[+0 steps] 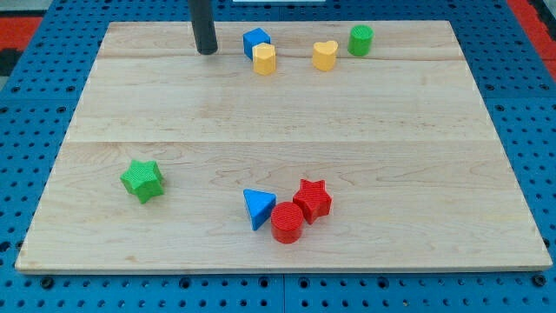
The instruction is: Place the red star on the top of the red circle
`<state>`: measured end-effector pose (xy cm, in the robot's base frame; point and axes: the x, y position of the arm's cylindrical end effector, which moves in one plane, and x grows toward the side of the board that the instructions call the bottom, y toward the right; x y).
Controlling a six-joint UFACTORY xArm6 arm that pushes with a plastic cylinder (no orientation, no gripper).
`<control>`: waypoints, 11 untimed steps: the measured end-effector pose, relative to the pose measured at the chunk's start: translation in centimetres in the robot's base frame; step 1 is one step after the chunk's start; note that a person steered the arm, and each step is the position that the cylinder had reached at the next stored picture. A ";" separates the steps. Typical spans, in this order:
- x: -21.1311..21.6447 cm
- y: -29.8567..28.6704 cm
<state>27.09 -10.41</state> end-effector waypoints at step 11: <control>31.2 14.9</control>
